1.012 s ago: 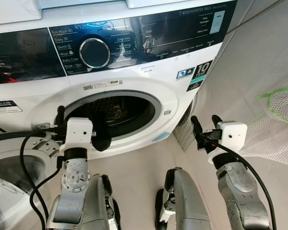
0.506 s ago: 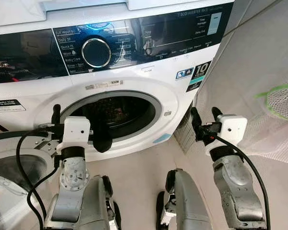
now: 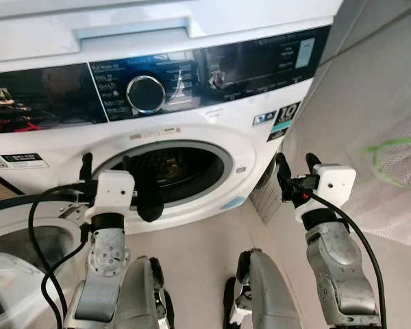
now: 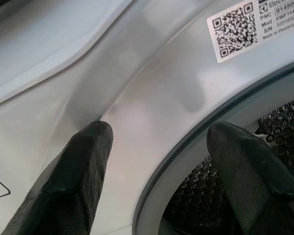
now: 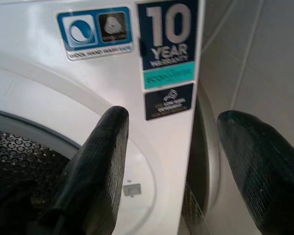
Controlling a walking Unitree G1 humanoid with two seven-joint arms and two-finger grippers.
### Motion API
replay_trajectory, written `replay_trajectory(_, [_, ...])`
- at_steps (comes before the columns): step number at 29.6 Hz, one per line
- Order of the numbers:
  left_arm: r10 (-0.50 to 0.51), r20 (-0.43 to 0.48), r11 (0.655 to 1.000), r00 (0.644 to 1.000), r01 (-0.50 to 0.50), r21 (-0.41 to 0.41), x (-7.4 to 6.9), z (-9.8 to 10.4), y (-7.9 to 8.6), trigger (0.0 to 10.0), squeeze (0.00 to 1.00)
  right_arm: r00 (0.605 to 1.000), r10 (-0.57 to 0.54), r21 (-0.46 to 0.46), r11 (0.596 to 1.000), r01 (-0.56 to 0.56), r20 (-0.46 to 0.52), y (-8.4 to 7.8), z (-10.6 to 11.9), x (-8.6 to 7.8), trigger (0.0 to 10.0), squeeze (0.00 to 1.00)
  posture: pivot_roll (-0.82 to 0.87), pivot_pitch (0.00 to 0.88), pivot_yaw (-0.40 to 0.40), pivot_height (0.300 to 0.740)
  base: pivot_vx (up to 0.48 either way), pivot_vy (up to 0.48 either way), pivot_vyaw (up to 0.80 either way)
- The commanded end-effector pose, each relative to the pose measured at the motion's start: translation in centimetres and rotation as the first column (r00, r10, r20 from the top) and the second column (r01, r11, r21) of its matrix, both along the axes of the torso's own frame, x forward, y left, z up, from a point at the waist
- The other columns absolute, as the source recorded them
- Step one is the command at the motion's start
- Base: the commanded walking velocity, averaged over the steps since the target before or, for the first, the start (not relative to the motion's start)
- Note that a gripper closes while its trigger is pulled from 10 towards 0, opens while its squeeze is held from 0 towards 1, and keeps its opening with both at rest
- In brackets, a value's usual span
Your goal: Clothes washing
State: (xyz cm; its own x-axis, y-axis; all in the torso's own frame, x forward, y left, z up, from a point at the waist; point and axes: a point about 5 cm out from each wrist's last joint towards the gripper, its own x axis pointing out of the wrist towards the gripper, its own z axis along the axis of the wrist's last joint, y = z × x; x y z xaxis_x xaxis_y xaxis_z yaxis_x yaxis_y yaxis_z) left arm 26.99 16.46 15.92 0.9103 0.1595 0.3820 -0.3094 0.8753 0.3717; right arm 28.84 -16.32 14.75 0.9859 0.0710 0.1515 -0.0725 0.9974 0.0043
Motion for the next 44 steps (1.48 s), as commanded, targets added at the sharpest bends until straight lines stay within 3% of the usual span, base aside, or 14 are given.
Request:
replay_trajectory(1, [-0.017, 0.044, 0.999, 0.999, 0.015, 0.035, -0.5, 0.4, -0.3, 10.0, 0.0, 1.0, -0.014, 0.004, 1.0, 0.014, -0.015, -0.3, -0.5, -0.3, 10.0, 0.0, 0.12, 0.243, -0.013, 0.632, 0.0, 0.0, 0.0])
replay_trajectory(18, [-0.028, 0.033, 0.999, 0.999, 0.027, 0.043, -0.6, 0.0, -0.6, 10.0, 0.0, 1.0, -0.011, -0.007, 1.0, 0.011, -0.022, -0.5, -0.6, -0.2, 10.0, 0.0, 0.12, 0.253, -0.014, 0.632, -0.334, 0.0, 0.0])
replay_trajectory(38, [0.006, 0.008, 1.0, 1.0, -0.006, 0.023, -0.3, -0.4, 0.5, 10.0, 0.0, 1.0, 0.005, -0.016, 1.0, -0.005, -0.018, -0.6, -0.5, -0.1, 10.0, 0.0, 0.11, 0.24, -0.022, 0.632, 0.0, 0.0, 0.0])
replay_trajectory(44, [-0.002, 0.018, 1.0, 1.0, 0.001, 0.018, 0.0, -0.3, 0.3, 10.0, 0.0, 1.0, -0.001, 0.011, 1.0, 0.001, 0.029, -0.6, 0.2, 0.1, 10.0, 0.0, 0.11, 0.217, -0.025, 0.636, 0.0, 0.0, 0.0])
